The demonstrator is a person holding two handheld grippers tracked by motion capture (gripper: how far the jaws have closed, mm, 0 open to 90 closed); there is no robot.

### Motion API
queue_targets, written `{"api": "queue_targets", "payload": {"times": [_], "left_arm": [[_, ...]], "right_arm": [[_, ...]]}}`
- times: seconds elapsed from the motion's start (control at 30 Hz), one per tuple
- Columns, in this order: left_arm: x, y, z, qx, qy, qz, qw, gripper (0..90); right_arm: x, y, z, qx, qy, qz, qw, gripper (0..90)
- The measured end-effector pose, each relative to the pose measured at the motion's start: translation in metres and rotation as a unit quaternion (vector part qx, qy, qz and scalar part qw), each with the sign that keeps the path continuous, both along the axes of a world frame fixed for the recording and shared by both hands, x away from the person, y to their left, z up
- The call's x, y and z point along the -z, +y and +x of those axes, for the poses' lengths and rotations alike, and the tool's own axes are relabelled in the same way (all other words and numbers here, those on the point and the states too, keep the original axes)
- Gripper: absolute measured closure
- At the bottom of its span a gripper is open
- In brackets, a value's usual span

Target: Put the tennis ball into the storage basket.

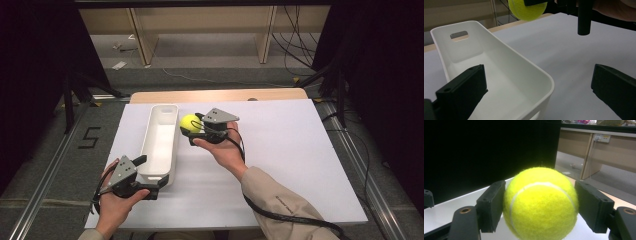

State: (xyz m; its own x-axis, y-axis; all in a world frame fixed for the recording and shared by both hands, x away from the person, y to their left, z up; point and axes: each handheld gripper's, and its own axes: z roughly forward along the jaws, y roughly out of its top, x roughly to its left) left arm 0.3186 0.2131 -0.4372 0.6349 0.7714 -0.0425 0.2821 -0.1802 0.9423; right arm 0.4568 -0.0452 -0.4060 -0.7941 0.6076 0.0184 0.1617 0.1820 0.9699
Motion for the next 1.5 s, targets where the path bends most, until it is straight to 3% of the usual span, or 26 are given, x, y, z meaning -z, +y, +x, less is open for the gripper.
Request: {"api": "queue_targets", "payload": {"times": [0.63,0.67,0.93,1.5], "left_arm": [[-0.001,0.001,-0.001,-0.001,-0.005,-0.001,1.0,0.0],[-0.001,0.0,-0.002,0.001,0.004,-0.008,1.0,0.0],[-0.001,0.001,-0.002,-0.002,0.005,-0.008,1.0,0.0],[-0.001,0.002,-0.001,-0.003,-0.006,-0.001,1.0,0.0]], "right_arm": [[-0.001,0.017,-0.001,-0.012,0.0,0.002,0.9999,28.1],[-0.001,0.017,-0.001,-0.013,-0.001,0.001,0.9999,28.1],[-0.001,0.025,-0.001,-0.019,0.002,0.002,0.9998,28.1],[-0.001,0.039,0.001,-0.029,0.007,-0.002,0.9996,28.1]]}}
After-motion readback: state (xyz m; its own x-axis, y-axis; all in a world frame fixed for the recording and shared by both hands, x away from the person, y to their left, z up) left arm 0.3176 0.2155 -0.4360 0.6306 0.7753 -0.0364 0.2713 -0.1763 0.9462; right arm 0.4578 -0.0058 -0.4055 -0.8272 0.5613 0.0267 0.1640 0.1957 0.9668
